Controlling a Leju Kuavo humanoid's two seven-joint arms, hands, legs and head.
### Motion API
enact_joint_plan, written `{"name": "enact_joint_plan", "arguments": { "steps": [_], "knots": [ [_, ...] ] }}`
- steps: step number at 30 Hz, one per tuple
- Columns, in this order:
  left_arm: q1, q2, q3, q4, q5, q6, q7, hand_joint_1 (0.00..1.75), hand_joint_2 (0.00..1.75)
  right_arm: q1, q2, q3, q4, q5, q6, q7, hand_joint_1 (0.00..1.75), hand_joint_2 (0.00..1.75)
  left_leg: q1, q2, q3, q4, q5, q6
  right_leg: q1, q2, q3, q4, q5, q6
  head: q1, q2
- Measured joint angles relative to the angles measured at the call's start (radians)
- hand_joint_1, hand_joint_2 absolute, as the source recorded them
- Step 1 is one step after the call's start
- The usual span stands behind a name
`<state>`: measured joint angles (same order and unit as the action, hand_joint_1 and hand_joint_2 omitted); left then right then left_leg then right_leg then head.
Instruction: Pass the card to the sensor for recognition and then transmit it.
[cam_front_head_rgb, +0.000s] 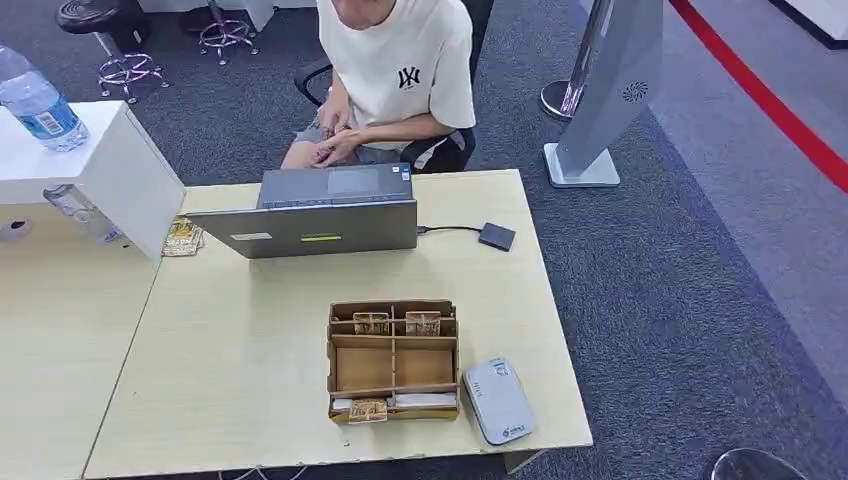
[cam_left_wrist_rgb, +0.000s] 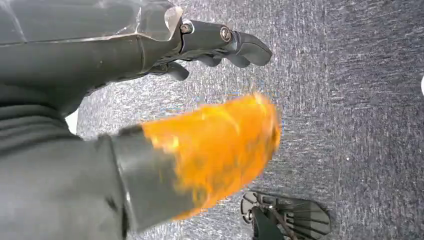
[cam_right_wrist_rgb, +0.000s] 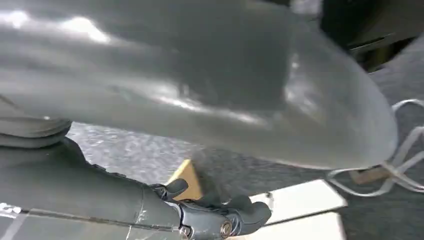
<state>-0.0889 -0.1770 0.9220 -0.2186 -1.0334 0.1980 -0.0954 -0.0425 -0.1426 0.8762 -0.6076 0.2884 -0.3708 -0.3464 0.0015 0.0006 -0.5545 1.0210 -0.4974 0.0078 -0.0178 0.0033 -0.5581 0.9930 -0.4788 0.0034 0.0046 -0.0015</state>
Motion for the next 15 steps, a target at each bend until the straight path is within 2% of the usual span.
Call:
{"name": "enact_joint_plan", "arguments": {
  "steps": [1, 3, 4, 7, 8, 15],
  "knots": [
    [0.000, 0.000, 0.001, 0.000, 0.000, -0.001, 0.008, 0.00, 1.75, -0.008, 0.006, -0.008, 0.034, -0.005, -0.006, 0.005, 0.00, 1.75, 0.000, 0.000, 0.000, 0.000, 0.000, 0.000, 0.000, 0.000, 0.000, 0.000, 0.000, 0.000, 0.000, 0.000],
    [0.001, 0.000, 0.002, 0.000, 0.000, -0.006, 0.026, 0.00, 1.75, -0.024, 0.017, -0.031, 0.100, -0.021, -0.010, 0.000, 0.00, 1.75, 0.000, 0.000, 0.000, 0.000, 0.000, 0.000, 0.000, 0.000, 0.000, 0.000, 0.000, 0.000, 0.000, 0.000],
    [0.001, 0.000, 0.003, 0.000, 0.000, -0.006, 0.031, 0.00, 0.00, -0.032, 0.022, -0.044, 0.132, -0.023, -0.015, 0.003, 0.00, 1.75, 0.000, 0.000, 0.000, 0.000, 0.000, 0.000, 0.000, 0.000, 0.000, 0.000, 0.000, 0.000, 0.000, 0.000],
    [0.011, 0.009, -0.012, 0.000, 0.039, -0.006, 0.032, 0.00, 0.00, -0.034, 0.037, -0.101, 0.188, -0.032, -0.022, 0.050, 0.00, 1.75, 0.000, 0.000, 0.000, 0.000, 0.000, 0.000, 0.000, 0.000, 0.000, 0.000, 0.000, 0.000, 0.000, 0.000],
    [0.017, 0.013, -0.024, 0.000, 0.061, -0.009, 0.032, 0.00, 0.00, -0.032, 0.042, -0.123, 0.202, -0.038, -0.016, 0.060, 0.00, 0.00, 0.000, 0.000, 0.000, 0.000, 0.000, 0.000, 0.000, 0.000, 0.000, 0.000, 0.000, 0.000, 0.000, 0.000],
    [0.050, 0.042, -0.136, -0.006, 0.220, -0.037, 0.041, 0.00, 0.00, -0.006, 0.061, -0.246, 0.243, -0.078, 0.044, 0.110, 0.00, 0.00, 0.000, 0.000, 0.000, 0.000, 0.000, 0.000, 0.000, 0.000, 0.000, 0.000, 0.000, 0.000, 0.000, 0.000]
  ]
}}
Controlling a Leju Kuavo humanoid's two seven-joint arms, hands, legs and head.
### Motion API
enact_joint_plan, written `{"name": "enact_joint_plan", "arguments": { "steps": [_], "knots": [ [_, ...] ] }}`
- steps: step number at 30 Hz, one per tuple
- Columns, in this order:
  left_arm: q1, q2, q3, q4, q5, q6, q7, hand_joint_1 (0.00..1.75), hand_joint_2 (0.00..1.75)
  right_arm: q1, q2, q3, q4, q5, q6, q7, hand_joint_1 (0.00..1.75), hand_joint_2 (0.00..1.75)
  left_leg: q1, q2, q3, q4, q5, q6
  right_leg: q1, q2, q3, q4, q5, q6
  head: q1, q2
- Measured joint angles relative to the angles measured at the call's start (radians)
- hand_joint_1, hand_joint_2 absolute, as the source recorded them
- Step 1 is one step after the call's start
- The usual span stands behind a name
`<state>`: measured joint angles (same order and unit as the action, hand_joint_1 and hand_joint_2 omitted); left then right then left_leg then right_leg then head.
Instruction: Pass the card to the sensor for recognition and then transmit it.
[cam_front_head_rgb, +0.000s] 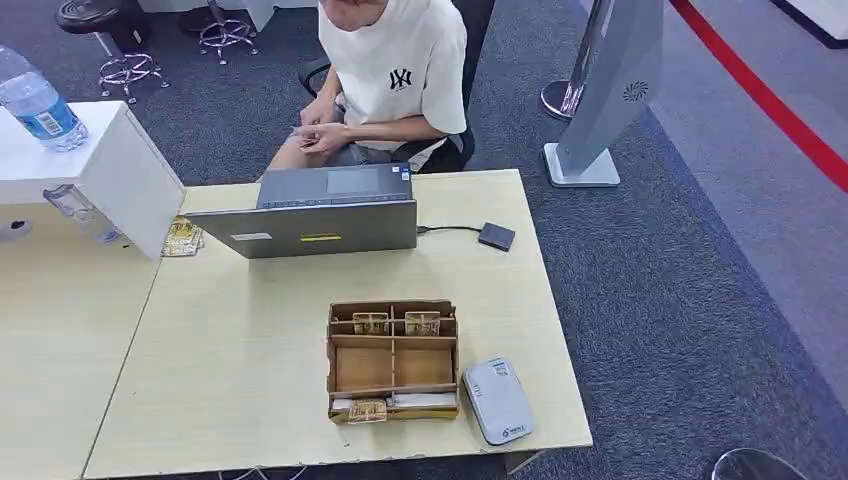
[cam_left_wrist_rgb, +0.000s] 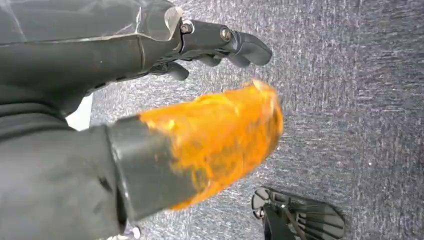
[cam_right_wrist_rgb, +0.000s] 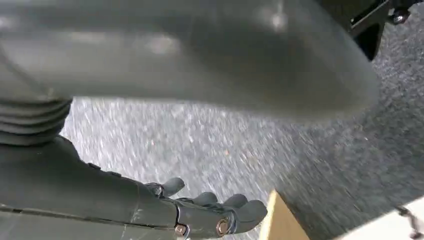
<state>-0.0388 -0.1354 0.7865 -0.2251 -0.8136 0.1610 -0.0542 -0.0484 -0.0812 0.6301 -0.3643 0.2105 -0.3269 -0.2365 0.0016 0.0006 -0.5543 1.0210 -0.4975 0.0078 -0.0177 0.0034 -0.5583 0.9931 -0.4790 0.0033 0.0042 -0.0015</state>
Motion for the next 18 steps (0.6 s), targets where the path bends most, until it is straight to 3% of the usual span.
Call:
{"name": "enact_joint_plan", "arguments": {
  "steps": [18],
  "knots": [
    [0.094, 0.064, -0.384, -0.067, 0.422, -0.080, 0.026, 0.00, 0.00, 0.101, 0.036, -0.310, 0.004, -0.108, 0.168, 0.119, 0.00, 0.00, 0.000, 0.000, 0.000, 0.000, 0.000, 0.000, 0.000, 0.000, 0.000, 0.000, 0.000, 0.000, 0.001, 0.000]
  ]
}}
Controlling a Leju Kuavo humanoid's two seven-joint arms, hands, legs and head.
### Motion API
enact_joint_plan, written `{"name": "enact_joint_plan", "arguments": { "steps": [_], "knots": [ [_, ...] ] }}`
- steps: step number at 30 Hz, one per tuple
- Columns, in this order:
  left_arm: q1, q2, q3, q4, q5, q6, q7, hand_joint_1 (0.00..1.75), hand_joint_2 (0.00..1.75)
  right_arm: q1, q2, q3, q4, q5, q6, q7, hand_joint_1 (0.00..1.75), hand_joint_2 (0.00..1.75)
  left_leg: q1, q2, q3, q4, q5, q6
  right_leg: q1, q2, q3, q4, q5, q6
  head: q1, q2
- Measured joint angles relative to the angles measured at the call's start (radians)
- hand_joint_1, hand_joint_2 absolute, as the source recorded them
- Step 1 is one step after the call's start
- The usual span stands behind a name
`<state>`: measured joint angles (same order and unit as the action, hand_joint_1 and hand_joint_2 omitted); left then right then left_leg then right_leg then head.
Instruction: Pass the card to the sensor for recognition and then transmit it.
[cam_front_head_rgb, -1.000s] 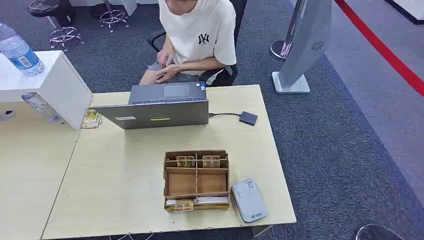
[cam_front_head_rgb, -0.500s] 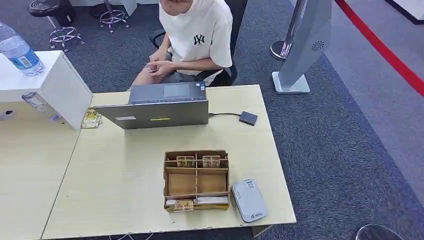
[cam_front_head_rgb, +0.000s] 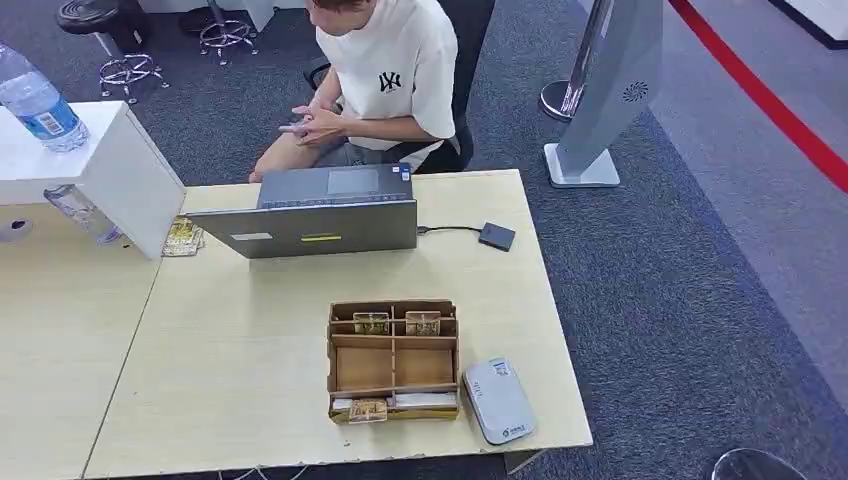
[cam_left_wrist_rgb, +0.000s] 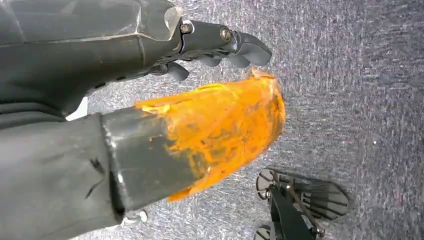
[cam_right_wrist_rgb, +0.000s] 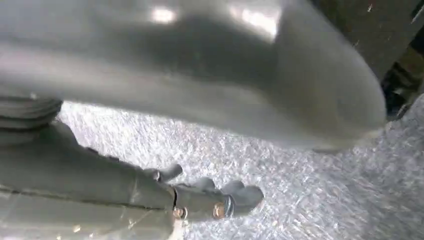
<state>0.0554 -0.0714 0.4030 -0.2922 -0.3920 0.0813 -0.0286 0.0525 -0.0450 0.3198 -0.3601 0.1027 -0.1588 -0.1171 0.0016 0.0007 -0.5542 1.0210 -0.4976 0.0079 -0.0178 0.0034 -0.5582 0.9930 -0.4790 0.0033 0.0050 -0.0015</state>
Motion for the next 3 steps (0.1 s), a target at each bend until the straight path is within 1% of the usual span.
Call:
{"name": "enact_joint_plan", "arguments": {
  "steps": [3],
  "knots": [
    [0.016, 0.011, -0.065, -0.015, 0.064, -0.013, 0.005, 0.00, 0.00, 0.016, 0.005, -0.049, -0.003, -0.016, 0.026, 0.020, 0.00, 0.00, 0.000, 0.000, 0.000, 0.000, 0.000, 0.000, 0.000, 0.000, 0.000, 0.000, 0.000, 0.000, 0.000, 0.000]
  ]
}}
